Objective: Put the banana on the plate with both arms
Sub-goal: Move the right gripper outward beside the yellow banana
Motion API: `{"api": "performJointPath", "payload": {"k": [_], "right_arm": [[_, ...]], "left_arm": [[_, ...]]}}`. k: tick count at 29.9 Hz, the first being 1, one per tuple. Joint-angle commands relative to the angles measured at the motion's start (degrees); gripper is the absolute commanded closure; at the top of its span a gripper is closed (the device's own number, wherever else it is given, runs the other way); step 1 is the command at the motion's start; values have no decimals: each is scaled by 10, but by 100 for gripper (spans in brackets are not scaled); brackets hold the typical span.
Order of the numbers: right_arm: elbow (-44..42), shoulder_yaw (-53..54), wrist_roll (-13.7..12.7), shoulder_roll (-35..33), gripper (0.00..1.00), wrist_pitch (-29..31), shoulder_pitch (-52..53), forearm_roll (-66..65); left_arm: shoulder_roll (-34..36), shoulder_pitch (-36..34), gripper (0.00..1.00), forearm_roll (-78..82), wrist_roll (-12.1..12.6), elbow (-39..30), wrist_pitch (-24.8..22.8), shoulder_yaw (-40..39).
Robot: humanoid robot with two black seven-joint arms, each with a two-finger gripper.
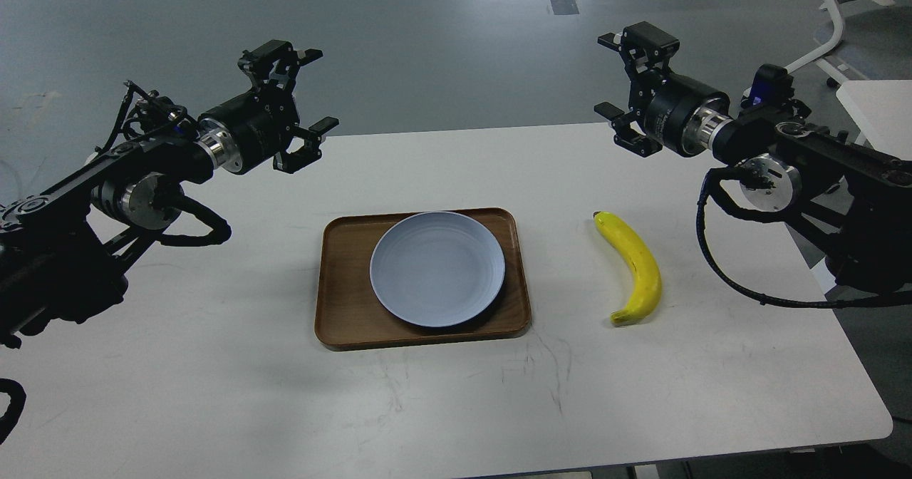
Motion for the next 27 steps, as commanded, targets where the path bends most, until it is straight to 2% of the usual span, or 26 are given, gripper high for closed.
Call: {"api": "performJointPath", "payload": {"k": [1, 5, 8, 10, 12, 15, 27], "right_arm": [[19, -21, 12, -42, 0, -34, -3, -157], [34, -83, 36, -97, 1, -55, -6, -324], [31, -119, 37, -123, 2, -81, -9, -393], [25, -158, 40, -144, 2, -122, -9, -441], [25, -184, 45, -160, 1, -152, -9, -461], [23, -204, 57, -175, 0, -165, -10, -464], [-11, -260, 58, -196, 0, -180, -20, -523]], "left_arm": [[8, 4, 2, 1, -1, -2, -1, 0], [11, 9, 2, 1, -3, -2, -1, 0], [11, 11, 2, 2, -3, -2, -1, 0], [11, 11, 2, 2, -4, -2, -1, 0], [11, 11, 2, 3, -4, -2, -2, 1], [11, 11, 2, 4, -4, -2, -1, 1], [11, 16, 2, 8, -4, -3, -1, 3]]}}
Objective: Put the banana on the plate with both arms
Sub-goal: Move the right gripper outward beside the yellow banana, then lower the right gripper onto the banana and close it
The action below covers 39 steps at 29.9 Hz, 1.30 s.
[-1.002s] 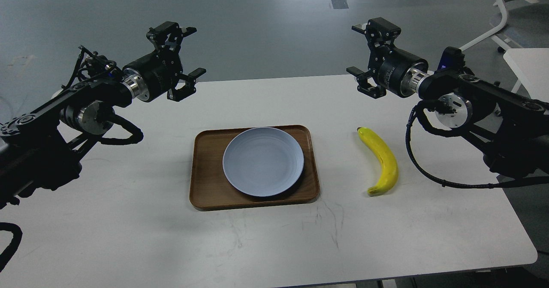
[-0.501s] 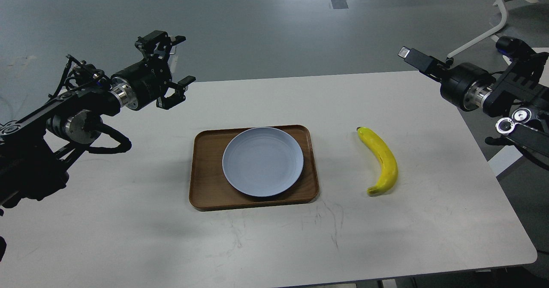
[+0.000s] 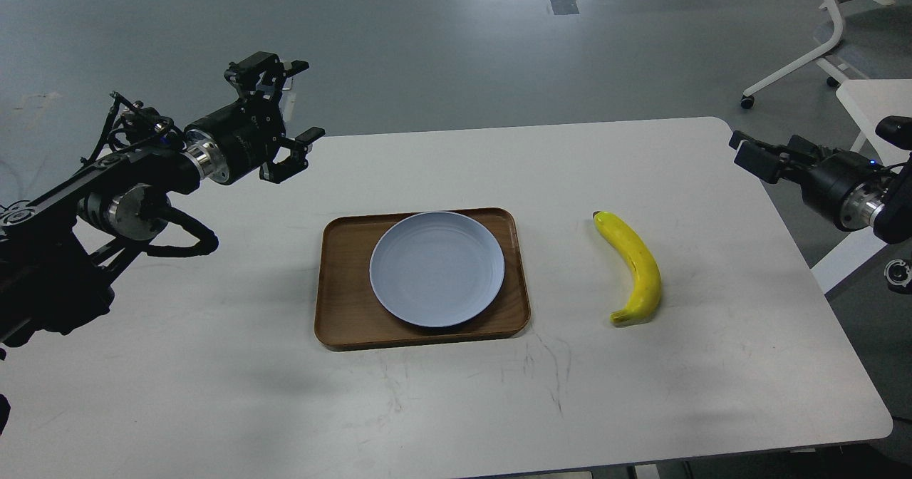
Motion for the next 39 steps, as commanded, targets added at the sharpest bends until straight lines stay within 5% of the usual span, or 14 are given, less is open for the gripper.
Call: {"api": "performJointPath", "payload": {"k": [1, 39], "right_arm": [[-13, -8, 0, 0, 0, -10, -2, -19], [-15, -12, -1, 41, 0, -37, -58, -105]], "left_arm": [[0, 5, 2, 1, 0, -1, 1, 1], [-5, 22, 2, 3, -3, -1, 3, 3]]}}
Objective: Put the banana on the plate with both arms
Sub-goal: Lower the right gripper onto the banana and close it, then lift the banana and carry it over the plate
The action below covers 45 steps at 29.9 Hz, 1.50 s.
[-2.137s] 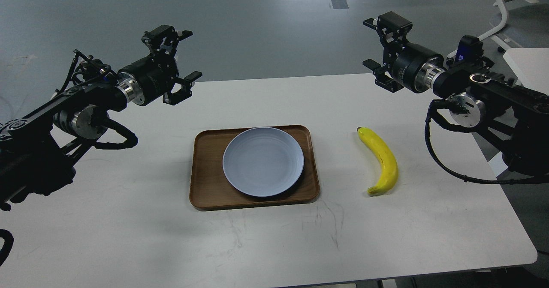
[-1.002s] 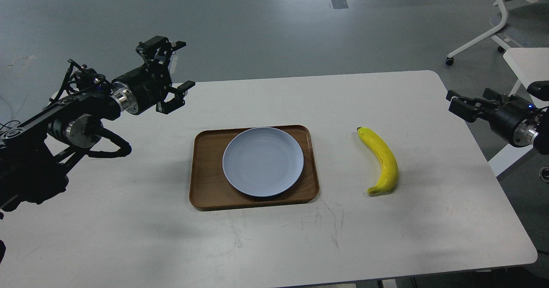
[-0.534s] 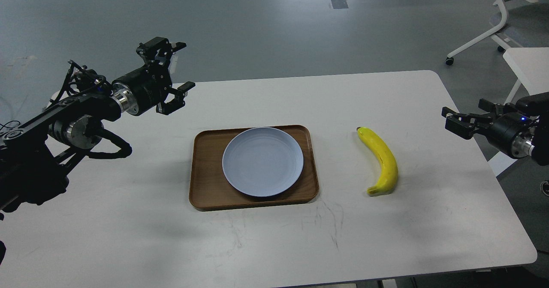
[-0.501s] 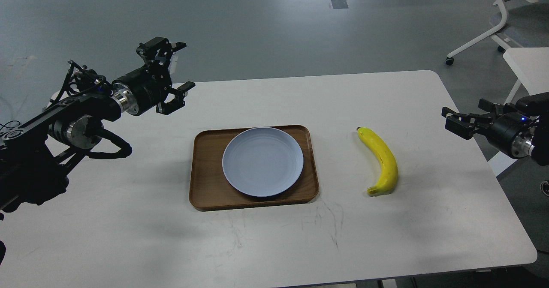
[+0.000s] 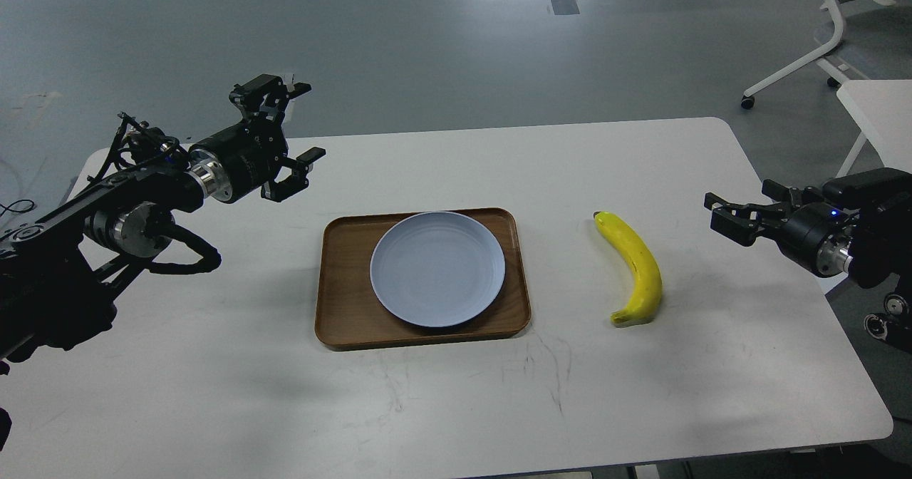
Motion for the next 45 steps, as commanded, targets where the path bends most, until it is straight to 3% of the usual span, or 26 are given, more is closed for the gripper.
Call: {"api": "performJointPath", "payload": {"k": [1, 18, 29, 38, 39, 43, 45], "right_arm": [[-1, -1, 0, 1, 0, -2, -7, 0], [-42, -16, 1, 133, 2, -3, -29, 34], [-52, -45, 1, 156, 4, -3, -31, 34], [-53, -58, 0, 162, 16, -3, -31, 35], [-53, -59, 0, 163, 18, -2, -31, 34], [-53, -72, -1, 164, 51, -1, -34, 34], [-57, -75, -1, 163, 63, -1, -34, 34]], "left_arm": [[-2, -1, 2, 0, 0, 0, 1, 0], [5, -1, 2, 0, 0, 0, 0, -4], [5, 0, 2, 0, 0, 0, -1, -4], [5, -1, 2, 0, 0, -3, -1, -5], [6, -1, 2, 0, -1, -3, -2, -5], [4, -1, 2, 0, 0, -3, -2, -5], [4, -1, 2, 0, 0, -3, -2, -5]]}}
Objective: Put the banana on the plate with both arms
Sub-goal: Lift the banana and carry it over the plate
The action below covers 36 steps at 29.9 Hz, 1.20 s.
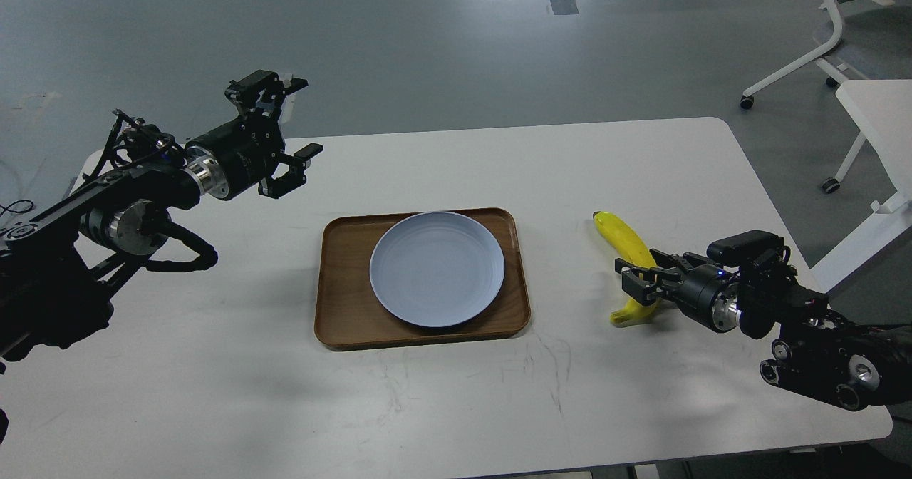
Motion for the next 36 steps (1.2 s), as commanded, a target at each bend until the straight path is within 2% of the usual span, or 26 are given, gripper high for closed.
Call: {"api": "performJointPath", "payload": {"k": [1, 4, 8, 22, 28, 30, 34, 36], "right_arm": [[-7, -7, -1, 1, 73, 0, -1, 0], [-18, -8, -1, 1, 92, -2, -2, 0], [-23, -7, 0, 2, 100, -4, -1, 0], [-4, -1, -2, -7, 100, -35, 29, 1], [34, -2, 3, -26, 100, -35, 86, 2], [38, -3, 11, -26, 100, -35, 108, 6], [41, -3, 51, -7, 100, -34, 150, 6], [39, -10, 62, 33, 100, -33, 173, 7]], "left_arm": [[-1, 0, 2, -1, 1, 0, 0, 0], [-2, 0, 2, 0, 1, 0, -1, 0], [-2, 0, 2, 0, 1, 0, -1, 0], [-5, -1, 2, 0, 2, -1, 2, 3], [-6, -1, 2, 0, 2, -3, 3, 3], [-5, -1, 2, 0, 2, -5, 3, 3], [-7, -1, 2, 0, 2, -5, 3, 3], [-7, -2, 2, 0, 2, -6, 3, 1]]}}
